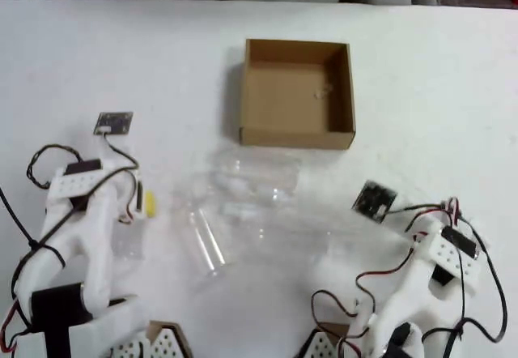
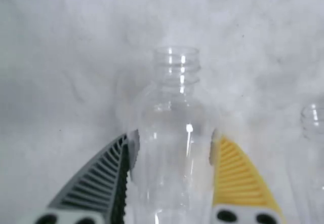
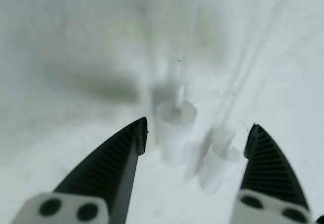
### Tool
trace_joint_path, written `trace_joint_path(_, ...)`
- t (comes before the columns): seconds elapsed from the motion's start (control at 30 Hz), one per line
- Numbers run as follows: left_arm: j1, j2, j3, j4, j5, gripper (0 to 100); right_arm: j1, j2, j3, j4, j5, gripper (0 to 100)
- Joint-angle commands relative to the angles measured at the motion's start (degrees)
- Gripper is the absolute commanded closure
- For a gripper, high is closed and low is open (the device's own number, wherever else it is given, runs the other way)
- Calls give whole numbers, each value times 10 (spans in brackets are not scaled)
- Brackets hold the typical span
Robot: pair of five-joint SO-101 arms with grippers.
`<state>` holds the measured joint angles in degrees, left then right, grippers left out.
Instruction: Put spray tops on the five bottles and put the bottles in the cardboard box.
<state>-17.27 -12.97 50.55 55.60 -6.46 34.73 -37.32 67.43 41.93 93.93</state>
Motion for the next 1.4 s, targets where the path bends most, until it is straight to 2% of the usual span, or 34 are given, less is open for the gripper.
trace_joint_path(0.0,-1,-7,-24,-9,-7,980,35,-55,-32,-1,-142,847)
trace_joint_path(0.13,-1,-7,-23,-9,-7,980,75,-133,-54,73,-303,985)
trace_joint_path(0.23,-1,-7,-23,-9,-7,980,113,-196,-55,150,-378,966)
trace_joint_path(0.43,-1,-7,-23,-9,-7,980,179,-265,-31,261,-463,981)
trace_joint_path(0.63,-1,-7,-22,-6,-7,980,153,-228,40,210,-537,982)
trace_joint_path(0.83,-1,-7,-22,-5,-7,980,146,-125,31,109,-620,982)
trace_joint_path(1.03,-1,-7,-22,-7,-7,980,124,37,-45,51,-631,982)
trace_joint_path(1.2,-1,-7,-22,-8,-7,980,122,176,-147,48,-632,982)
trace_joint_path(1.37,-1,-7,-22,-9,-7,980,122,301,-249,54,-670,982)
